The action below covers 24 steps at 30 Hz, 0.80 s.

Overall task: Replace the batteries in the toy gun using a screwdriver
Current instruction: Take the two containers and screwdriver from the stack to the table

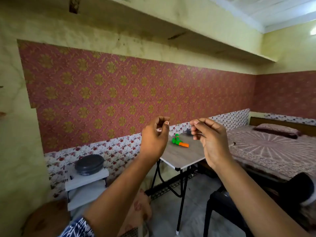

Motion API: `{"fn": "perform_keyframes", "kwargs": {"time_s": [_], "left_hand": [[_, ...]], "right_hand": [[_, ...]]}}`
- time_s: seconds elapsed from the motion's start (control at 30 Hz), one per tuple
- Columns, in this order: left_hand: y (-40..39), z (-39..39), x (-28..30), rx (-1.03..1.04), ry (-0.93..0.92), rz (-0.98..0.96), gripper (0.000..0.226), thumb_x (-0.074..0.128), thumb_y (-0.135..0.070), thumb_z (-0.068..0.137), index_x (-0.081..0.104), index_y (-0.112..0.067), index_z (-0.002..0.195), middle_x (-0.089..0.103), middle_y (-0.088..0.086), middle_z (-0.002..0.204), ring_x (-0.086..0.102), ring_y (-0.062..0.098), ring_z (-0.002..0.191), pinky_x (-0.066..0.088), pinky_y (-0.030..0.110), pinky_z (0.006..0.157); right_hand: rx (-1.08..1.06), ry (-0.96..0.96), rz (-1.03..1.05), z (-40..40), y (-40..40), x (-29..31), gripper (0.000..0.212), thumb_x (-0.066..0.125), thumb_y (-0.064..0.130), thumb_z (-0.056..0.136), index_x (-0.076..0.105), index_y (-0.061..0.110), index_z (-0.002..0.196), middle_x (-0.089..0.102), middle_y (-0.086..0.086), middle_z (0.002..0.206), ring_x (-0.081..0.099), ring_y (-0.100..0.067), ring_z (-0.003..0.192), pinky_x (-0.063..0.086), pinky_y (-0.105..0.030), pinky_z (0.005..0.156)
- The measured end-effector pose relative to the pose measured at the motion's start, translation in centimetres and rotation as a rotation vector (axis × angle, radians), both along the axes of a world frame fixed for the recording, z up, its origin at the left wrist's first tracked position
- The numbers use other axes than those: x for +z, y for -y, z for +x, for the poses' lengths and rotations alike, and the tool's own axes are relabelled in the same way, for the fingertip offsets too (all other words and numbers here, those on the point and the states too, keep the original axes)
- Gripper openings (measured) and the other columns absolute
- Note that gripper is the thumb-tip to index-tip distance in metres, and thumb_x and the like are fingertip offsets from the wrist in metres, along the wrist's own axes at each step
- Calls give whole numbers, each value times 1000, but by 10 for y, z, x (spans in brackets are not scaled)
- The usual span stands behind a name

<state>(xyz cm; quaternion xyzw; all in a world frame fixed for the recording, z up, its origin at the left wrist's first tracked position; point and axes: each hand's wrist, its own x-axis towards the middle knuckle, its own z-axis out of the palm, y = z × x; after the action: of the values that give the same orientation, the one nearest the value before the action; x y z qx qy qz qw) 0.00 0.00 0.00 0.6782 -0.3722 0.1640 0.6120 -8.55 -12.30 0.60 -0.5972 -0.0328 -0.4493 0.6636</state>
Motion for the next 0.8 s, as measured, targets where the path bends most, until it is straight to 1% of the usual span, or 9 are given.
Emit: {"fn": "perform_keyframes", "kwargs": {"time_s": [0.07, 0.2, 0.3, 0.37, 0.47, 0.53, 0.6, 0.7, 0.8], "left_hand": [[-5, 4, -10, 41, -17, -19, 16, 47, -19, 98, 60, -16, 106, 63, -4, 97, 58, 5, 87, 52, 25, 77], [-24, 20, -44, 89, -68, -29, 15, 47, -18, 98, 60, -17, 106, 61, -9, 93, 57, 1, 83, 50, 13, 65], [-42, 39, -66, 130, -97, -44, 12, 48, -20, 98, 59, -20, 102, 61, -12, 89, 56, -7, 73, 48, 9, 61], [-53, 58, -81, 181, -124, -37, 11, 48, -22, 98, 58, -22, 102, 63, -10, 89, 58, -3, 75, 50, 16, 65], [-74, 93, -104, 247, -184, -31, 12, 48, -22, 98, 58, -20, 103, 65, -2, 96, 63, 16, 89, 54, 34, 78], [-88, 117, -118, 294, -209, -14, 13, 48, -22, 98, 59, -20, 104, 65, -3, 99, 63, 16, 94, 54, 40, 85], [-105, 144, -132, 343, -243, -1, 14, 48, -22, 98, 59, -20, 105, 66, -1, 102, 62, 14, 97, 54, 43, 87], [-130, 185, -151, 391, -331, -7, 15, 48, -23, 98, 60, -18, 106, 66, 2, 102, 62, 15, 94, 55, 46, 85], [-153, 221, -165, 425, -377, -16, 13, 48, -22, 98, 60, -19, 103, 66, 2, 101, 62, 13, 93, 56, 45, 84]], "right_hand": [[32, -19, 4, 9, -4, -11, 22, 54, 0, 88, 67, 8, 72, 60, -2, 61, 50, -16, 60, 40, -22, 50], [134, -93, 40, 39, -20, -43, 20, 54, 0, 88, 67, 6, 73, 59, -7, 65, 50, -15, 60, 40, -22, 52], [189, -133, 77, 67, -32, -63, 27, 55, 0, 88, 69, 11, 69, 60, -1, 59, 51, -14, 58, 40, -21, 50], [224, -162, 87, 90, -42, -77, 27, 55, 0, 88, 69, 12, 68, 60, 1, 57, 51, -13, 57, 40, -20, 49], [273, -218, 101, 133, -58, -101, 20, 55, 1, 88, 68, 6, 74, 59, -1, 59, 51, -13, 57, 40, -21, 49], [304, -259, 127, 160, -70, -115, 17, 55, 1, 88, 68, 3, 76, 59, -3, 61, 52, -13, 57, 40, -21, 50], [337, -302, 157, 192, -86, -131, 17, 55, 1, 88, 68, 3, 76, 59, -4, 61, 51, -14, 58, 40, -22, 50], [383, -368, 194, 237, -110, -150, 21, 56, 1, 88, 68, 5, 72, 60, -3, 59, 51, -14, 58, 39, -22, 50], [413, -414, 180, 278, -133, -166, 19, 56, 1, 87, 68, 4, 73, 60, -1, 58, 51, -13, 59, 39, -22, 51]]}}
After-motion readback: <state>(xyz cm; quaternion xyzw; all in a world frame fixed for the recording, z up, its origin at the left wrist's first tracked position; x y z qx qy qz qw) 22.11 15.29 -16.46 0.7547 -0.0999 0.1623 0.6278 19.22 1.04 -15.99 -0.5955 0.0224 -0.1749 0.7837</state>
